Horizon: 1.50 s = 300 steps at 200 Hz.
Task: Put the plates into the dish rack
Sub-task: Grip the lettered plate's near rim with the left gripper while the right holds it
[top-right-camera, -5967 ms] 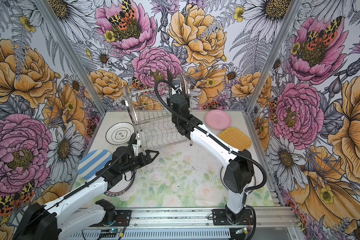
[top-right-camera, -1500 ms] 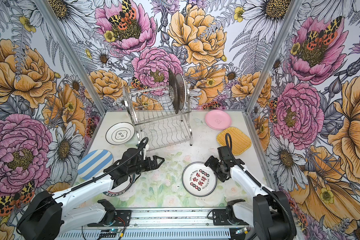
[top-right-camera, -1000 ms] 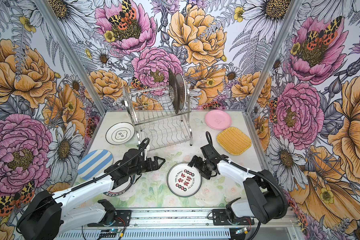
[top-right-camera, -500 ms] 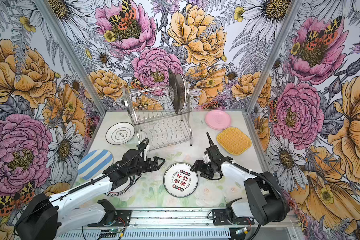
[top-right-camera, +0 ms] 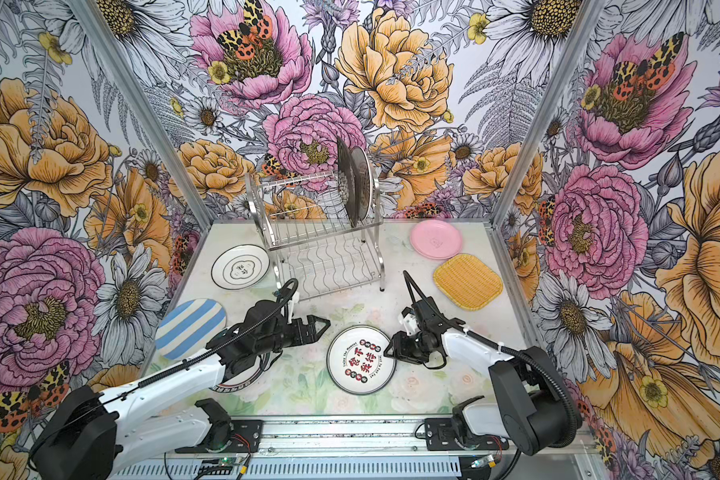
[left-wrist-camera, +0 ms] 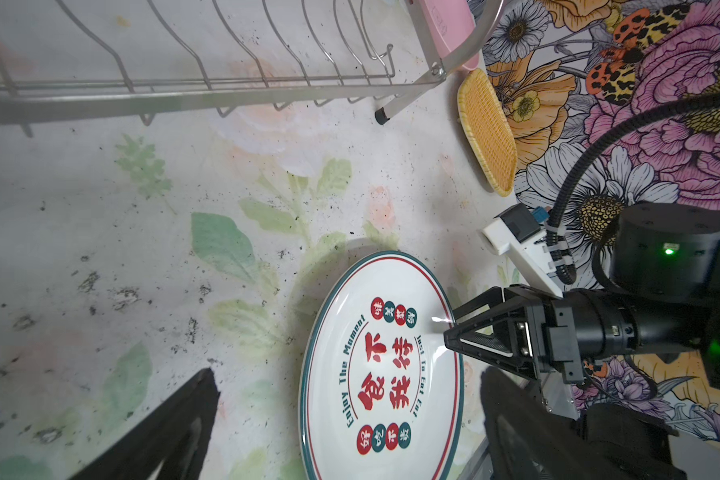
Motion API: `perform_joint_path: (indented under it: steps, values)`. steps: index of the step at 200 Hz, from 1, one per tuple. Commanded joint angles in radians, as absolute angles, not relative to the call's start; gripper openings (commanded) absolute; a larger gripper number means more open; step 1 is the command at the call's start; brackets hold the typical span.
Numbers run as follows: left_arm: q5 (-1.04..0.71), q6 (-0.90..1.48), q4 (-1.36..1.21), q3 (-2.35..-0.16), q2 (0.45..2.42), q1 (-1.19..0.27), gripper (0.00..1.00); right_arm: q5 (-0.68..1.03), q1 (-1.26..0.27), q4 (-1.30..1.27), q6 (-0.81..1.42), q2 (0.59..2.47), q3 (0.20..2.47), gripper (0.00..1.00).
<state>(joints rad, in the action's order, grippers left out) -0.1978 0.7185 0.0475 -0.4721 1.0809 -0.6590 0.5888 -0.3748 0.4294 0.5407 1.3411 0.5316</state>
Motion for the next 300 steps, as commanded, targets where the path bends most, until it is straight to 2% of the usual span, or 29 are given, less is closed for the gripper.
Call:
perform_joint_path:
  steps: [1, 54, 150, 300]
  values:
    - [-0.235, 0.736, 0.006, -0.444, 1.085, -0.667, 0.99, 0.587, -0.395, 0.405, 0.508, 1.365, 0.534, 0.44]
    - [-0.293, 0.785, -0.046, -0.394, 1.098, -0.667, 0.99, 0.599, -0.41, 0.36, 0.499, 1.398, 0.518, 0.34]
    - [-0.304, 0.844, -0.091, -0.337, 1.095, -0.67, 0.99, 0.623, -0.411, 0.318, 0.485, 1.416, 0.503, 0.0]
    - [-0.39, 0.859, -0.162, -0.26, 1.008, -0.602, 0.97, 0.766, -0.397, 0.303, 0.568, 1.244, 0.612, 0.0]
